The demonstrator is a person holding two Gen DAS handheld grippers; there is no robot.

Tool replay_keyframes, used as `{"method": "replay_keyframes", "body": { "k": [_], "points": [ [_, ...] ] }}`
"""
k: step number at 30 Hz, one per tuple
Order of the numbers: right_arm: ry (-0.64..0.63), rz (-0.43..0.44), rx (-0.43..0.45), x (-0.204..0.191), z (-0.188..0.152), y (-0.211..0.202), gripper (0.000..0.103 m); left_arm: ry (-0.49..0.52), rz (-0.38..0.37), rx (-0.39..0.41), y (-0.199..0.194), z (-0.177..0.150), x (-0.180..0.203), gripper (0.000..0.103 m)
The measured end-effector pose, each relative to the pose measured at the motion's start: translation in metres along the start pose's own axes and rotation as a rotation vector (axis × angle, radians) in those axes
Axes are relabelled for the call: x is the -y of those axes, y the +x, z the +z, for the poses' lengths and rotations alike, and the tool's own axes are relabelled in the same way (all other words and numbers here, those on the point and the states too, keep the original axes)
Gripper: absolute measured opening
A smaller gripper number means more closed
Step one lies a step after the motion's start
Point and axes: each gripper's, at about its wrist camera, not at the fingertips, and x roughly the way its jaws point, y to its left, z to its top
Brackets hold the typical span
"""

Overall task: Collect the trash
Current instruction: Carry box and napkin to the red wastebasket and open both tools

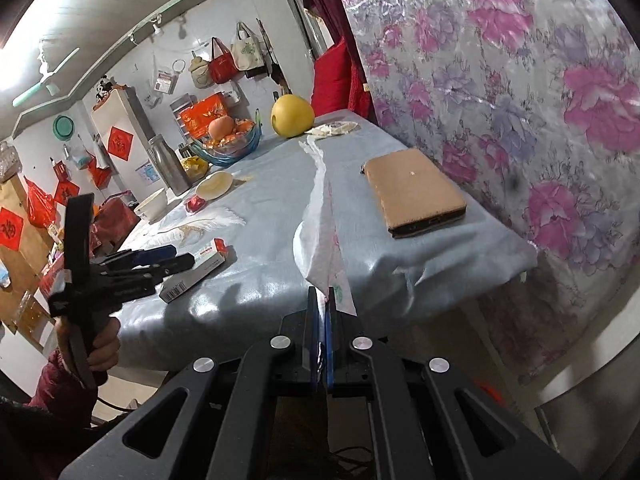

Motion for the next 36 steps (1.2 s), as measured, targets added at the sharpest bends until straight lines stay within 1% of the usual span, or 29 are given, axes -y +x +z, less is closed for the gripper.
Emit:
{"method": "replay_keyframes", "body": {
  "k": [3,4,6,8,9,11,13,16,21,27,31,36],
  "points": [
    [0.015,-0.001,-0.006,0.004,-0.002,0.001,0.003,0.029,0.035,-0.029,0.017,-0.006,0.005,0.068],
    [0.017,-0.002,-0.006,0.004,-0.002,0.001,0.003,0.031,0.083,-0.032,0.022,-0.008,0.004,0.068],
    [0.018,-0.003,-0.002,0.006,-0.002,0.000,0.003,0.016,0.084,-0.041,0.027,-0.009,-0.001,0.067],
    [0.016,-0.005,0.002,0.006,-0.002,0.000,0.003,-0.001,0.088,-0.034,0.027,-0.009,-0.007,0.058],
    [0.016,-0.005,0.003,0.005,-0.003,-0.001,0.003,-0.001,0.091,-0.032,0.027,-0.009,-0.008,0.049],
    [0.016,-0.004,0.002,0.005,-0.003,-0.001,0.003,0.004,0.092,-0.024,0.025,-0.009,-0.007,0.044],
    [0.014,-0.003,0.001,0.005,-0.002,-0.001,0.003,0.018,0.109,-0.005,0.022,-0.009,-0.003,0.039],
    [0.009,-0.003,0.001,0.003,-0.001,-0.001,0.003,0.037,0.137,0.019,0.016,-0.009,0.003,0.038],
    [0.000,-0.002,0.005,0.001,0.001,-0.002,0.003,0.049,0.157,0.069,0.001,-0.002,0.012,0.038],
    [0.002,-0.004,-0.003,0.002,-0.001,-0.005,0.003,0.084,0.122,0.108,-0.015,0.009,0.032,0.038],
    [0.015,-0.021,-0.021,0.012,-0.007,-0.009,0.003,0.137,0.075,0.115,-0.019,0.013,0.058,0.038],
    [0.038,-0.057,-0.075,0.035,-0.023,-0.013,0.003,0.204,-0.011,0.095,-0.016,0.012,0.098,0.038]
  ]
}}
